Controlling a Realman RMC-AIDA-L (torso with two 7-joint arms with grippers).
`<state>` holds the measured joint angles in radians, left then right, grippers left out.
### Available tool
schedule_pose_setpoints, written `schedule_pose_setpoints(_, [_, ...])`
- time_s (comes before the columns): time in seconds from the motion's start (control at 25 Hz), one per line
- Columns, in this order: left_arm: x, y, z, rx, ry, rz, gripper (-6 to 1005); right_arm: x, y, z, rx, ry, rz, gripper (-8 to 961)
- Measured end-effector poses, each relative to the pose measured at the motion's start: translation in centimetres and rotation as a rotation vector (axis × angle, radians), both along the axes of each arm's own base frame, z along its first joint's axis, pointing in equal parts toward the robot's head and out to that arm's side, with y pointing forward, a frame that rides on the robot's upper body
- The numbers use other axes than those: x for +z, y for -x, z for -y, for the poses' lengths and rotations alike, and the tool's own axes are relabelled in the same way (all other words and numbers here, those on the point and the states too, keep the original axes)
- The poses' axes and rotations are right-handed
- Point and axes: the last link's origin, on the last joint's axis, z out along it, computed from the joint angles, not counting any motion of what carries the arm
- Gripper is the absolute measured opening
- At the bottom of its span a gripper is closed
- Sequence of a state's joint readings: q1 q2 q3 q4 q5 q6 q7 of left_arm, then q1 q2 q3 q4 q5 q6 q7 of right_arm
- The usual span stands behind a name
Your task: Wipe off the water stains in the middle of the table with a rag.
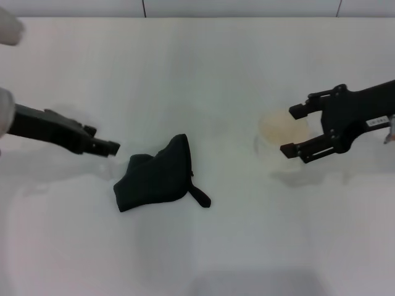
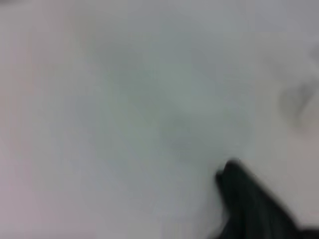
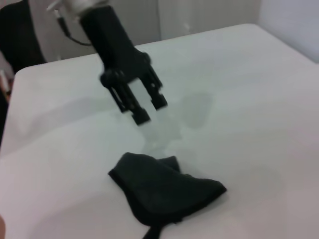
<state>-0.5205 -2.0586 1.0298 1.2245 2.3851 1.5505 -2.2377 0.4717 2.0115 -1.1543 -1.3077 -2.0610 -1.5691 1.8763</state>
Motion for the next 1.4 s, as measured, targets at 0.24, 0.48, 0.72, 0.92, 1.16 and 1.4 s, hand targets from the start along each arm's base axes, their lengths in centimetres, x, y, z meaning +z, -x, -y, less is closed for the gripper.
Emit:
schedule_pose_setpoints(0.24, [3.4, 1.7, 2.0, -0.145, -0.158, 0.219, 650, 0.7, -1.7, 0.8, 0.010, -0.037, -0.074, 825])
schedule_pose_setpoints(0.48, [4.7, 4.6, 4.8, -0.241, -0.268, 0.337, 698, 0.8, -3.7, 1.5, 0.040, -0.087, -0.211, 825])
schedule_pose_setpoints(0.72, [4.6, 6.6, 7.0, -0.297, -0.287, 0.426, 691, 1.1, -5.8, 2.0, 0.062, -0.163, -0.306, 824])
schedule_pose_setpoints(0.92, [4.6, 7.2, 8.2, -0.319, -0.264, 0.446, 691, 0.9, -6.0, 2.1, 0.102, -0.189, -0.341, 824])
schedule_pose_setpoints(1.16, [3.1, 6.5, 8.1, -0.369, -0.237, 0.447, 691, 0.6, -6.0, 2.0, 0.118, -0.202, -0.364, 825])
schedule_pose_setpoints(1.4, [1.2, 5.6, 6.6, -0.372, -0.197, 0.423, 691, 0.4, -6.0, 2.1, 0.117, -0.200, -0.361, 825])
